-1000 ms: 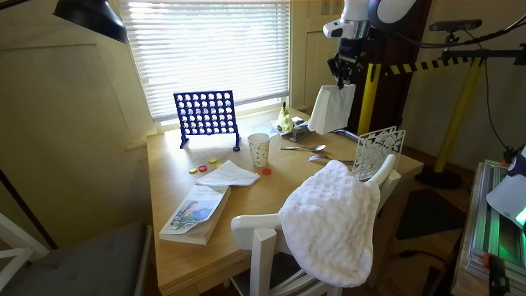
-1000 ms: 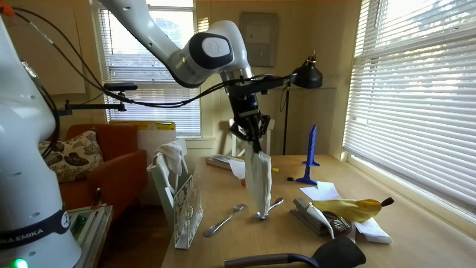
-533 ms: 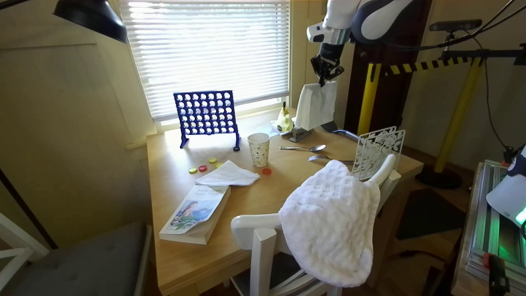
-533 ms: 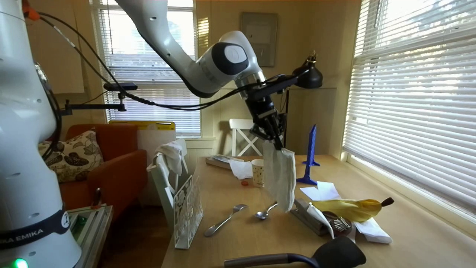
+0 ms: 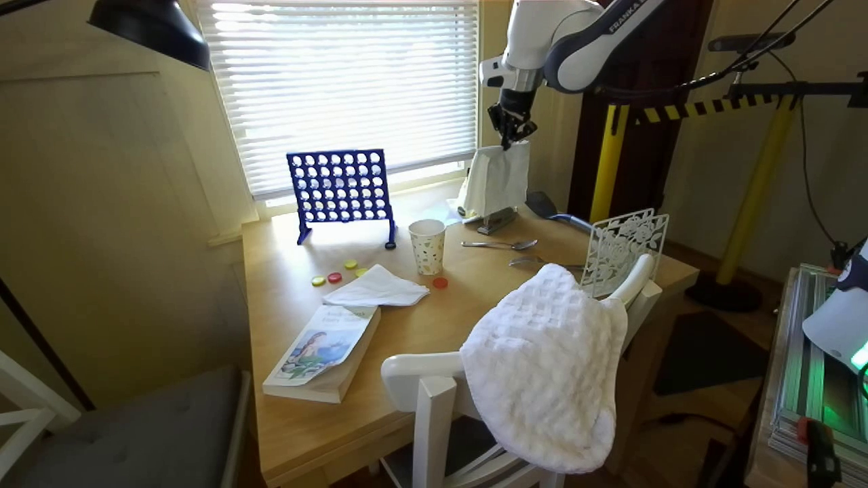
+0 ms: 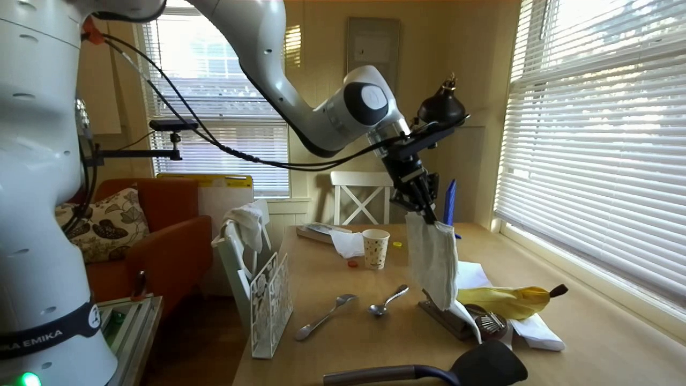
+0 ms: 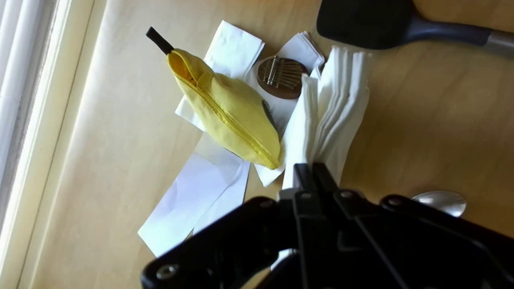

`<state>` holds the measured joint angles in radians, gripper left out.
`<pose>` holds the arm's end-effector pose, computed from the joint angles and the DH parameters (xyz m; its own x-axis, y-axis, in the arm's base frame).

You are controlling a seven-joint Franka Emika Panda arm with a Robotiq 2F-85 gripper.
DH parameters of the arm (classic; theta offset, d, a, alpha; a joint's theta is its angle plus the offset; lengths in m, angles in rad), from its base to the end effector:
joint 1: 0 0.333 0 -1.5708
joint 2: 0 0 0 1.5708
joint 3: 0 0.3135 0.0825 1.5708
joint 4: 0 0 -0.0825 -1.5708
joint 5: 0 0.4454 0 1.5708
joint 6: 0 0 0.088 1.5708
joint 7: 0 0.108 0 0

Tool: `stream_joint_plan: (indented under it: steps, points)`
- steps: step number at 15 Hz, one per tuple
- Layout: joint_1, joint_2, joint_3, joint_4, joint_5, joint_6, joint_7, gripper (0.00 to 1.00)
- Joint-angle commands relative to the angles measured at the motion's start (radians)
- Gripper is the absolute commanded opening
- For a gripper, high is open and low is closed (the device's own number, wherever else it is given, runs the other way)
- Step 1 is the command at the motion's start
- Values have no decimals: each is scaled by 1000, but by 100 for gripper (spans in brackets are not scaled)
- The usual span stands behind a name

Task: Put the paper towels on the table

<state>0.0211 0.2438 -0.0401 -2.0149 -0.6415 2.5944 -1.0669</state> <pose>0.6686 -0.0007 0.3224 0.0880 0.9439 -0.3183 0.9168 0.0482 0.3964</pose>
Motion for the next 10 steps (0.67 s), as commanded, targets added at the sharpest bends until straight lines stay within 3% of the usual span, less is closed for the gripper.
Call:
stream_joint_plan:
  steps: [1, 6, 10]
  points:
    - [-10, 101, 32, 64, 21, 14, -17, 1]
    - [-11, 175, 114, 73, 156, -46, -98, 1]
    - [0, 164, 160, 56, 245, -160, -148, 1]
